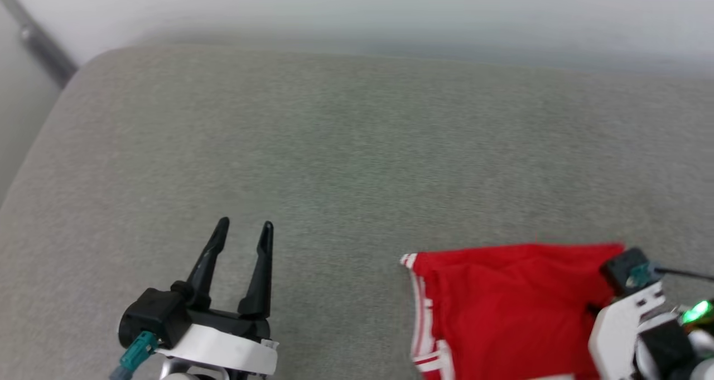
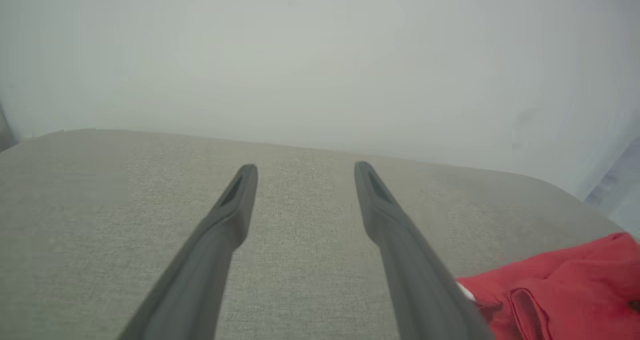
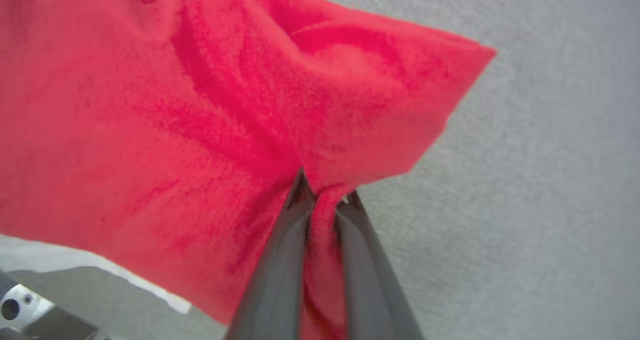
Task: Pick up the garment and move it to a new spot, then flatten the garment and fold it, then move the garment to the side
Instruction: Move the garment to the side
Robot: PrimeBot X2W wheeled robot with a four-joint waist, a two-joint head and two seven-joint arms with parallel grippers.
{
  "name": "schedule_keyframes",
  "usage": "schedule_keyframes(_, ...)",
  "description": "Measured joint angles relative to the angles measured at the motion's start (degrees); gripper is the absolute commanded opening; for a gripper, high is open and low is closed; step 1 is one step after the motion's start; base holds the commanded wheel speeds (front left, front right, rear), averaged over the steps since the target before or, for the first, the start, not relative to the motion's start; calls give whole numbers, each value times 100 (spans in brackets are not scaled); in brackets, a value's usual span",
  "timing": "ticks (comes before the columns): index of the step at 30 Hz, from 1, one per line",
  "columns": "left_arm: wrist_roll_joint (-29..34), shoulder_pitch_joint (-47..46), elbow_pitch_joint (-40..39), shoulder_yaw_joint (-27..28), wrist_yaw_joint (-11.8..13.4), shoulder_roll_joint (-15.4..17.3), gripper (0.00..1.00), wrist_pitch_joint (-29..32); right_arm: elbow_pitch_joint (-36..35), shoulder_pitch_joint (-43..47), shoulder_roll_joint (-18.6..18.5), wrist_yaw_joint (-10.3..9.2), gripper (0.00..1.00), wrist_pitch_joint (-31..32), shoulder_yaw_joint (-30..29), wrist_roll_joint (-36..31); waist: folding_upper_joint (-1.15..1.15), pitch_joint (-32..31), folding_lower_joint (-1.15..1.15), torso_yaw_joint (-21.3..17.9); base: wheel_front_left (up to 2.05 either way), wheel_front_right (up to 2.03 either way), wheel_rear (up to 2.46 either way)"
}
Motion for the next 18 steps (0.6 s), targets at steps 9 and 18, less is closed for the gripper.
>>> schedule_keyframes(9, 259, -238, -32, -372, 0, -122, 100, 0, -453, -1102, -1885, -2, 0, 125, 748, -25, 0, 231, 0, -832, 0, 0, 0)
schedule_keyframes(18, 427, -876, -208, -688, 0, 191, 100, 0, 134, -2290, -2914, -1, 0, -315, 1207, 202, 0, 1043, 0, -1619, 0, 0, 0)
